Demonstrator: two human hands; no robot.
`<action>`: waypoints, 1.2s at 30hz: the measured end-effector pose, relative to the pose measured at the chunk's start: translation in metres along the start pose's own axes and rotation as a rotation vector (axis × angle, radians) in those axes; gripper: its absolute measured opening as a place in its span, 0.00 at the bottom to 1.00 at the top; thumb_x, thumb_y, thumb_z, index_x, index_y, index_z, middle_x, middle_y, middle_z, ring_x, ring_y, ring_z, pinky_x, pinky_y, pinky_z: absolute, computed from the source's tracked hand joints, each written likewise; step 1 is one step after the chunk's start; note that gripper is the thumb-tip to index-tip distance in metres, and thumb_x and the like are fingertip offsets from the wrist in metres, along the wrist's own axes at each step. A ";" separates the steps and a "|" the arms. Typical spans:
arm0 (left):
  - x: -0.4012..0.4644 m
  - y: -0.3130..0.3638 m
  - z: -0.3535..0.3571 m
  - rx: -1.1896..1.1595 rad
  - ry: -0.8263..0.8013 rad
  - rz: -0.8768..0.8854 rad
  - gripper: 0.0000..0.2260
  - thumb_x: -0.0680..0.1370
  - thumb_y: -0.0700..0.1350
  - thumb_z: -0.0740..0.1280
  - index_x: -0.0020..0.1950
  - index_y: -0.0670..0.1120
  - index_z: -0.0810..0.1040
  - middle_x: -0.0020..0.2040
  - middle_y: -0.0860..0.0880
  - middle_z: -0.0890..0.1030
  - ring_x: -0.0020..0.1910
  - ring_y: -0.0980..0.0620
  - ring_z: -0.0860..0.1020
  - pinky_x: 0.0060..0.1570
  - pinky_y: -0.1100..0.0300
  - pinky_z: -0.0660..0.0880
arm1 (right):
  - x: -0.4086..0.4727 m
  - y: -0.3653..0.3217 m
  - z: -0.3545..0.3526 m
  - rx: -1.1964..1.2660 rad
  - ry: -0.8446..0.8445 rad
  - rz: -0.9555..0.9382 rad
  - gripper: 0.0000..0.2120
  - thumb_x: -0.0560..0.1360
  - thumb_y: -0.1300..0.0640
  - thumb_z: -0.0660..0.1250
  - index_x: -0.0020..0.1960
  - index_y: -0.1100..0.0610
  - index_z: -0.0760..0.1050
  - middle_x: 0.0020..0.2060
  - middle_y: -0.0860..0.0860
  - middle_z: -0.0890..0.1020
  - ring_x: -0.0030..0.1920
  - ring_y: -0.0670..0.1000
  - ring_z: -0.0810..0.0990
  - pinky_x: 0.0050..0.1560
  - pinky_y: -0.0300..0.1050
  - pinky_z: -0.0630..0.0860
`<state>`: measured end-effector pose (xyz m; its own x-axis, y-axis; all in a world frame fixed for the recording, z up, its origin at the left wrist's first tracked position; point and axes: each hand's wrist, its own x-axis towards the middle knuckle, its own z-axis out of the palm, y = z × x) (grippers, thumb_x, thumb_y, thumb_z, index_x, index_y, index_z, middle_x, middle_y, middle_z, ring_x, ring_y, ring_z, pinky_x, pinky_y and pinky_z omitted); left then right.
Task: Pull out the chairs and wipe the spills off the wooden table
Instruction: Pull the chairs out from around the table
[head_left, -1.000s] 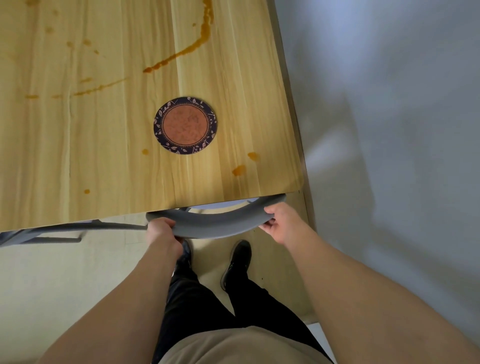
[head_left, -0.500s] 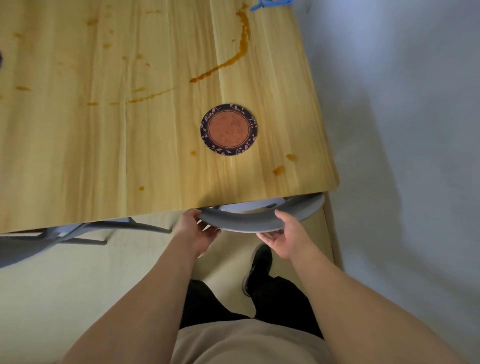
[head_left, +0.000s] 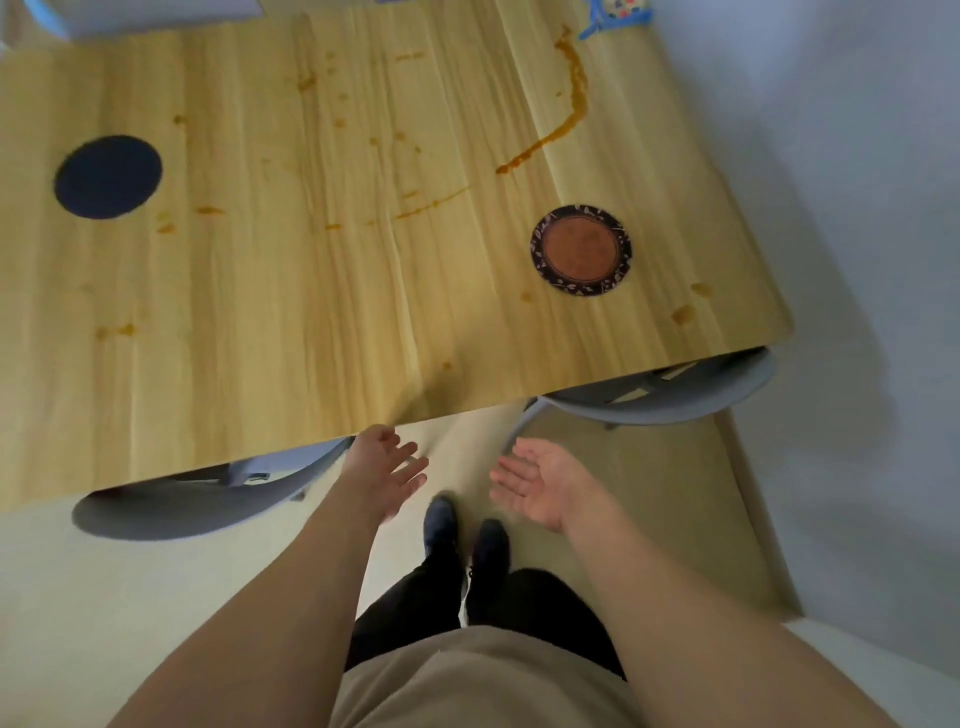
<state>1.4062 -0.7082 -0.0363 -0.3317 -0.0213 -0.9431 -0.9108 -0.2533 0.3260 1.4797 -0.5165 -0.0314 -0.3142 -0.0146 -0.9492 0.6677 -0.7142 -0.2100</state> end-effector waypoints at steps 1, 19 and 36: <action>-0.001 0.002 -0.009 -0.027 -0.003 0.001 0.15 0.81 0.47 0.60 0.63 0.40 0.73 0.60 0.42 0.79 0.55 0.39 0.80 0.58 0.45 0.75 | 0.000 0.005 0.008 -0.028 0.005 0.008 0.23 0.81 0.56 0.60 0.74 0.60 0.62 0.67 0.59 0.72 0.58 0.59 0.75 0.48 0.56 0.76; 0.038 0.056 -0.265 -0.384 0.151 0.008 0.16 0.76 0.41 0.61 0.63 0.40 0.75 0.60 0.39 0.80 0.54 0.39 0.80 0.62 0.44 0.74 | 0.045 0.167 0.209 0.059 0.008 0.030 0.15 0.80 0.55 0.61 0.65 0.59 0.71 0.56 0.55 0.78 0.59 0.57 0.75 0.63 0.58 0.71; 0.068 0.114 -0.361 -0.187 0.014 -0.009 0.10 0.77 0.30 0.58 0.52 0.38 0.76 0.50 0.40 0.80 0.48 0.42 0.78 0.60 0.47 0.75 | 0.057 0.217 0.275 0.219 0.171 -0.239 0.15 0.82 0.64 0.58 0.67 0.61 0.71 0.52 0.58 0.81 0.50 0.56 0.80 0.47 0.51 0.79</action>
<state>1.3686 -1.0879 -0.0869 -0.3188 -0.0308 -0.9473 -0.8519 -0.4288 0.3006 1.4210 -0.8645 -0.0671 -0.3136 0.2747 -0.9090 0.4230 -0.8166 -0.3927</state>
